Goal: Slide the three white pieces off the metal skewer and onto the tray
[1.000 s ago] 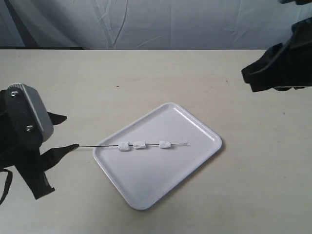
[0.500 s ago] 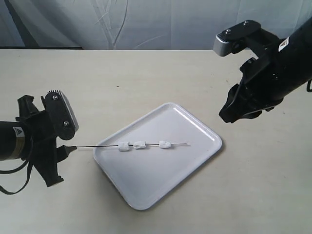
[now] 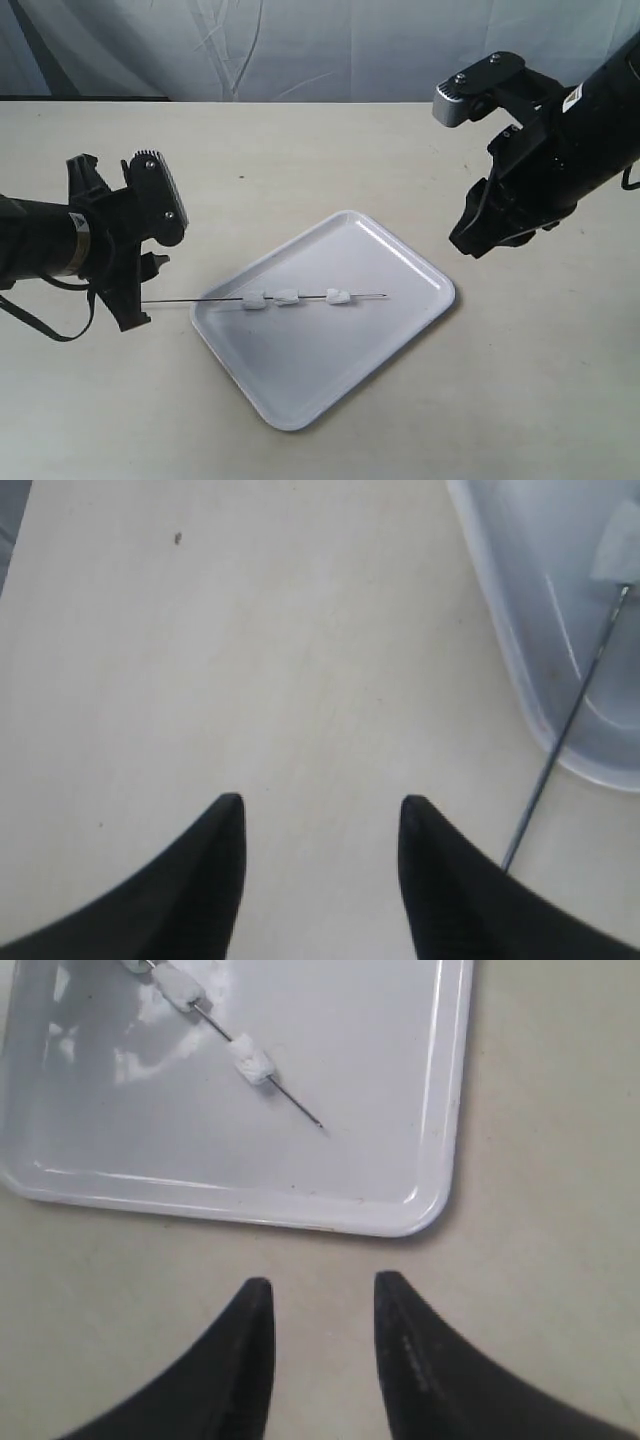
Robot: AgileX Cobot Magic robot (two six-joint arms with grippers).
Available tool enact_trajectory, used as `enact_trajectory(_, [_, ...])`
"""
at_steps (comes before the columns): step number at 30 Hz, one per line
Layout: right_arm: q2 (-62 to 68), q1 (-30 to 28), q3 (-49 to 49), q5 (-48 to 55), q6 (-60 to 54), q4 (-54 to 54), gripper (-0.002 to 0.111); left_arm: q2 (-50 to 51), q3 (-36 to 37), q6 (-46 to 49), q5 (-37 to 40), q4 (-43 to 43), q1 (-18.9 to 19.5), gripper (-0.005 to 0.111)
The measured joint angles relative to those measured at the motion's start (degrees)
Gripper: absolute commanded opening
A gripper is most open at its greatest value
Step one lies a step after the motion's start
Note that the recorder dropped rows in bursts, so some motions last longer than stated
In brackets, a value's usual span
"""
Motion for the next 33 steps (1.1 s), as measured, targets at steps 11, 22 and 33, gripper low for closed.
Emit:
enact_trajectory(11, [0.0,0.0,0.0,-3.4,-0.1,4.9,0.033,-5.3,-0.3,-0.4,1.8,-6.1,0.0,0.045])
enact_trajectory(22, [0.0,0.0,0.0,-4.3,-0.1,5.9,0.033,-10.5,-0.3,-13.9,-1.9,-20.9,0.0,0.045])
enact_trajectory(33, [0.0,0.0,0.0,-4.7,-0.1,5.9,0.033,-18.7,-3.5,-9.1,-25.7,-18.1,0.0,0.045])
